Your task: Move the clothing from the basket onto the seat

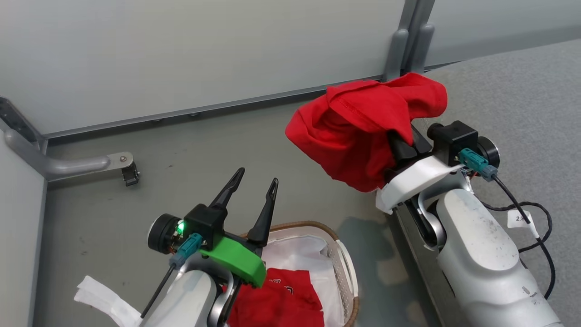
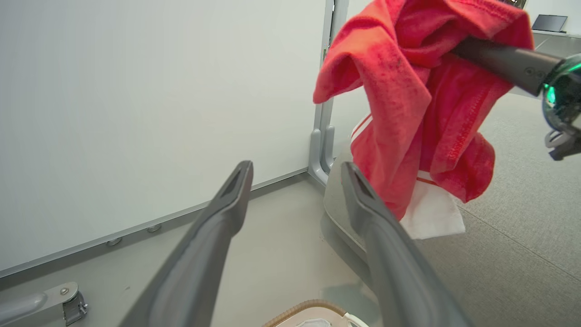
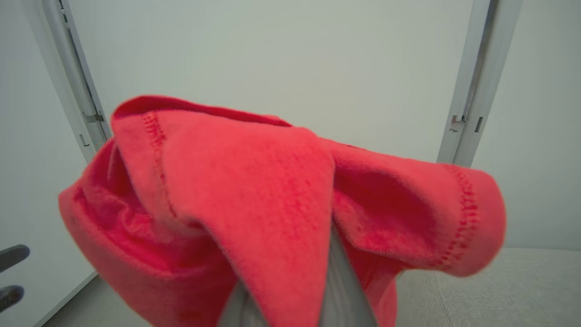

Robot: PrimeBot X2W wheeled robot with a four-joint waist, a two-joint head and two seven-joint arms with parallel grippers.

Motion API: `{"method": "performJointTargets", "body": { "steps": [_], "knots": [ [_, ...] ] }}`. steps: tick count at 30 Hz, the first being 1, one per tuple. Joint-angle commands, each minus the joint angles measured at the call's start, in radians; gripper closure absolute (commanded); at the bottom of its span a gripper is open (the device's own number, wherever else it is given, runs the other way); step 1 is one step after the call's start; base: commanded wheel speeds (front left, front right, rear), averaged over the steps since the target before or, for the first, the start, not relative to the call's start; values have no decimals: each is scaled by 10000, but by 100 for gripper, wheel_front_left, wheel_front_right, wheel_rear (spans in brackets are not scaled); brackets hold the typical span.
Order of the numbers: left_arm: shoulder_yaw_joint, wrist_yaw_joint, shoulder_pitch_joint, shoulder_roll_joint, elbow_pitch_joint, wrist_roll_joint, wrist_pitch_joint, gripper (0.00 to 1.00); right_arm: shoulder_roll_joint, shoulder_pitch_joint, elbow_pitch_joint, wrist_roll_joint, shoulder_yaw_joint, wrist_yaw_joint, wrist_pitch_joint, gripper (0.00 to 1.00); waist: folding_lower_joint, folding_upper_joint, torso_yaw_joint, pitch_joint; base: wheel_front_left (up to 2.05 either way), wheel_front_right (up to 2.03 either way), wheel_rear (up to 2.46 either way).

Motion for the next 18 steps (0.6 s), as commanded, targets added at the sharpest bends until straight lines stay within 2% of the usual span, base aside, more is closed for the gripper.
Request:
{"method": "performJointTargets", "body": {
  "steps": [1,5,14,18],
  "knots": [
    [100,-17,150,-17,-87,156,-32,0,-42,16,-45,-125,-110,-10,-53,100,0,0,-294,166,0,0,0],
    [281,-113,181,-79,-232,432,-20,0,-39,-157,-164,-407,-317,-10,-53,100,0,0,-1053,473,0,0,0],
    [405,-298,-40,-88,-212,978,-22,0,-33,-184,-413,-943,-803,-12,-53,100,0,0,-3333,1226,0,0,0],
    [348,-366,-173,-48,-106,1111,-22,0,-31,-22,-543,-975,-1060,-12,-53,100,0,0,-4145,1510,0,0,0]
  ]
}}
